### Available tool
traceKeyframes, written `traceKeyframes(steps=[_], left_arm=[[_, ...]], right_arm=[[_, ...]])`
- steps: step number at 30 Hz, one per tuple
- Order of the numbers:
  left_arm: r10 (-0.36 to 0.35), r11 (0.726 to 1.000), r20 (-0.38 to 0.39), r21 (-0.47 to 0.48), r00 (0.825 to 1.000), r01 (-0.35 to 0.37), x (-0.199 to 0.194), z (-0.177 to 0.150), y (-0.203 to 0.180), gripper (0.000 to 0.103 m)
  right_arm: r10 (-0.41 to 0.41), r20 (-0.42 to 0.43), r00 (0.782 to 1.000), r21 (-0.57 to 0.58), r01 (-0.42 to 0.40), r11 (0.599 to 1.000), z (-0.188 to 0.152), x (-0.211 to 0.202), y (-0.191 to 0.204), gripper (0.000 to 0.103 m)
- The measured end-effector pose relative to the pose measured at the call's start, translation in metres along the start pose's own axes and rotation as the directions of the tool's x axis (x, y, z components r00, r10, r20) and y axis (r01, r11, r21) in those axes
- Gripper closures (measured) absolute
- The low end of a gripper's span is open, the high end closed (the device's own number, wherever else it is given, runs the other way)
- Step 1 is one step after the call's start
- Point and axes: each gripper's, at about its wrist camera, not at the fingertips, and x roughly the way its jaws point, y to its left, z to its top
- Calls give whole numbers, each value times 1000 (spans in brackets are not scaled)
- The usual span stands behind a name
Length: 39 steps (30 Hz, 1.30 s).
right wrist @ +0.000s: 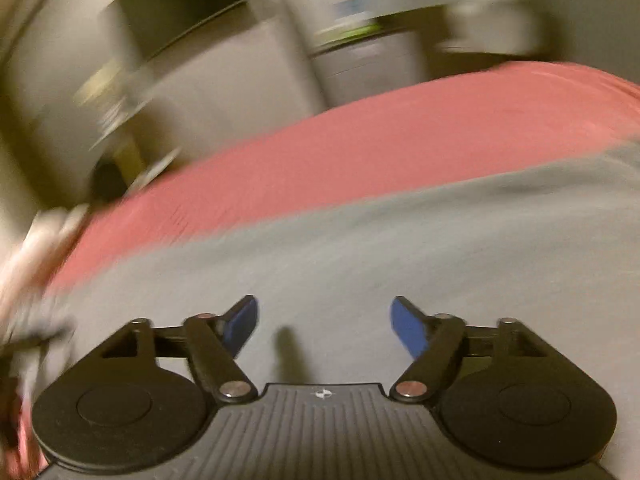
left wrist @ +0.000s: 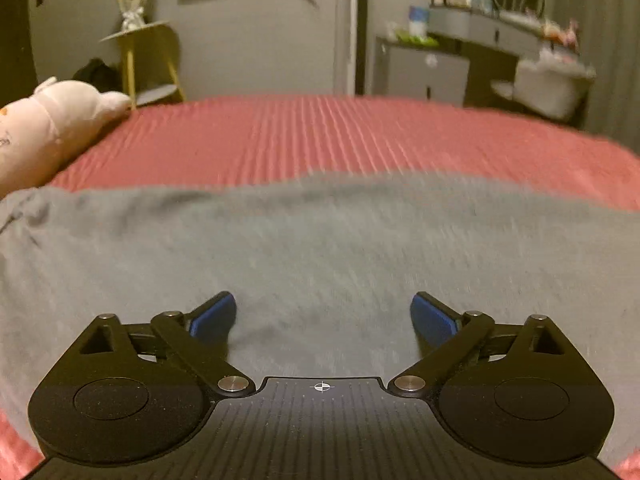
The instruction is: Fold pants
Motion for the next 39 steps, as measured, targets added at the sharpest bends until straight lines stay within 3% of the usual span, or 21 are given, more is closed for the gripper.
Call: traceKeyframes(steps=[2,3,6,8,11,13,14,16,17,20,24,27,28,29,31,34,36,39], left_arm=[[18,998,9,54,1000,-18,-3,-8,1,2],[23,999,3,44,1000,-24,-6,-9,6,1],[73,996,-32,-40,997,-74,-8,-5,19,0],[106,983,-72,-143,992,-116,-10,-2,34,0],[155,957,-115,-230,981,-178,-15,-5,45,0],[181,950,-136,-232,974,-208,-16,-5,42,0],[188,948,-145,-231,971,-218,-18,-4,41,0],[198,946,-156,-227,968,-231,-22,-4,39,1],[201,946,-160,-223,966,-234,-24,-4,36,1],[166,955,-152,-222,974,-197,-29,-5,31,1],[115,962,-155,-227,981,-149,-34,-7,21,1],[111,954,-153,-262,982,-148,-35,-9,15,1],[98,953,-138,-272,986,-132,-40,-10,12,1],[56,956,-113,-282,992,-86,-45,-9,9,1],[-44,961,-67,-276,997,24,-52,-8,-2,1],[-127,968,-55,-224,990,112,-46,-9,-21,1],[-152,972,-85,-195,985,134,-37,-14,-32,1],[-75,995,-101,-65,992,69,-29,-19,-50,1]], right_arm=[[-49,3,999,-94,49,994,-15,-8,-11,17],[-83,7,997,-87,83,993,-24,-16,-27,16],[-120,56,991,145,111,983,-47,-60,-102,14],[-124,103,987,300,88,950,-56,-101,-144,45],[-223,158,962,521,111,846,-73,-155,-187,45],[-294,160,942,657,121,744,-85,-173,-204,44],[-305,166,938,723,94,684,-97,-185,-217,44],[-276,211,938,798,-2,603,-121,-196,-230,44],[-292,198,936,820,5,572,-128,-196,-229,41],[-292,251,923,829,-49,557,-143,-196,-223,42],[-288,288,913,855,-110,506,-153,-191,-219,42],[-289,286,914,863,-114,492,-140,-186,-214,55],[-299,267,916,868,-93,488,-139,-185,-213,67],[-307,262,915,868,-84,489,-139,-189,-211,68],[-291,285,913,861,-111,496,-133,-185,-210,68],[-275,299,914,863,-136,486,-135,-181,-216,67],[-265,305,915,861,-145,488,-131,-178,-217,64],[-260,299,918,850,-133,510,-120,-174,-215,60]])
